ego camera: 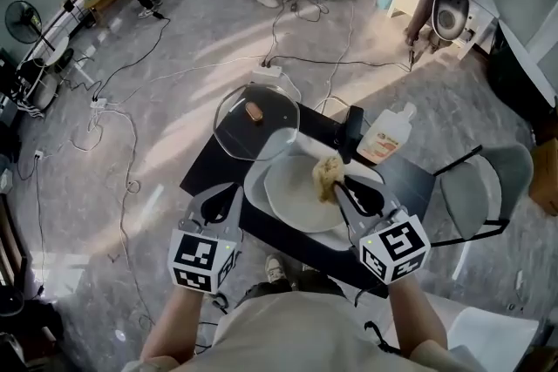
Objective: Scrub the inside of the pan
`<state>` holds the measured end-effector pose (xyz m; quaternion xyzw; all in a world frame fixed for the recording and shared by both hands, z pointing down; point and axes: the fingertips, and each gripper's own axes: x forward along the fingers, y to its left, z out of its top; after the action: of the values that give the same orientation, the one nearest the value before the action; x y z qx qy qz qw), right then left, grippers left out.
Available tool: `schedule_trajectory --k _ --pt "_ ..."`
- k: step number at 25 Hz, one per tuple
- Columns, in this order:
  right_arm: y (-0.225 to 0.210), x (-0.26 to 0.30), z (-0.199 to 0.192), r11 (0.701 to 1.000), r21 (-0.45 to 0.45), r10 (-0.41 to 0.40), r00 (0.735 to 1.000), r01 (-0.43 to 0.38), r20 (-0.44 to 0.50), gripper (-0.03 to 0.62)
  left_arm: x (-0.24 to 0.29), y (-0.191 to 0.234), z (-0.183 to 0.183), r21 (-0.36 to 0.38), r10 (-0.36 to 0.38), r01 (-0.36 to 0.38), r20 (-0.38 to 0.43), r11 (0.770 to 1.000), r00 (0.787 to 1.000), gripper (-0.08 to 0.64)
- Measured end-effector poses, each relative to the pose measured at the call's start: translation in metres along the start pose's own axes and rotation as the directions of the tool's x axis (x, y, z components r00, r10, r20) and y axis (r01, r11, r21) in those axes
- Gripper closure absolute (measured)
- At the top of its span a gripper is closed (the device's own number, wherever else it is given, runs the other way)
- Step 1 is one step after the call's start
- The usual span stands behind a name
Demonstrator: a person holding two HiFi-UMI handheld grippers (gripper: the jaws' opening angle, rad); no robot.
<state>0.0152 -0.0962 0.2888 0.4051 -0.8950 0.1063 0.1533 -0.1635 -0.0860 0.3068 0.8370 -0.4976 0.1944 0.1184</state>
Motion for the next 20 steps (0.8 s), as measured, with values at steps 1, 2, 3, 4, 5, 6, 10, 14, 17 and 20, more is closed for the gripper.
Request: schedule_trajectory --k 1,2,3,4,5,6,10,14,17,20 --pt "-0.004 0.004 -0.002 1.000 0.004 0.008 1.000 -0.008 -0.006 0.537 0.006 0.000 -0.003 -0.012 -0.002 0.001 -0.016 1.000 1.000 0.558" --pt "-0.007 0.009 -0.004 1.000 0.006 0.017 1.000 -0.017 -0.011 0.537 0.012 0.000 -0.007 -0.025 -0.005 0.004 -0.032 1.000 0.999 0.558" --pt "-0.009 0.014 -0.007 1.000 0.006 0.027 0.999 -0.027 -0.018 0.537 0.019 0.000 -0.010 -0.037 -0.009 0.007 -0.049 0.999 0.999 0.558" --pt "-0.011 0.020 -0.010 0.999 0.002 0.036 0.999 -0.036 -0.026 0.537 0.025 0.001 -0.015 -0.048 -0.013 0.010 -0.067 0.999 0.998 0.558" --pt "-0.013 0.026 -0.013 0.999 -0.004 0.045 0.998 -0.045 -0.035 0.537 0.033 0.001 -0.020 -0.057 -0.020 0.015 -0.088 0.998 0.996 0.535" --pt "-0.014 0.033 -0.017 0.999 -0.008 0.053 0.998 -0.053 -0.045 0.537 0.040 0.001 -0.025 -0.065 -0.027 0.020 -0.109 0.998 0.994 0.490" --pt "-0.022 0.059 -0.034 0.996 0.005 0.085 0.993 -0.085 -0.080 0.537 0.065 0.002 -0.037 -0.067 -0.023 0.013 -0.142 0.998 0.990 0.476" --pt "-0.027 0.082 -0.057 0.994 0.001 0.108 0.987 -0.109 -0.121 0.537 0.090 0.001 -0.061 -0.073 -0.021 0.004 -0.237 0.997 0.971 0.451" --pt "-0.024 0.096 -0.077 0.990 0.008 0.139 0.978 -0.139 -0.154 0.537 0.104 0.001 -0.087 -0.123 -0.036 -0.003 -0.306 0.992 0.951 0.448" --pt "-0.019 0.109 -0.100 0.986 0.012 0.163 0.968 -0.164 -0.193 0.537 0.114 -0.002 -0.112 -0.175 -0.069 0.006 -0.354 0.984 0.933 0.423"
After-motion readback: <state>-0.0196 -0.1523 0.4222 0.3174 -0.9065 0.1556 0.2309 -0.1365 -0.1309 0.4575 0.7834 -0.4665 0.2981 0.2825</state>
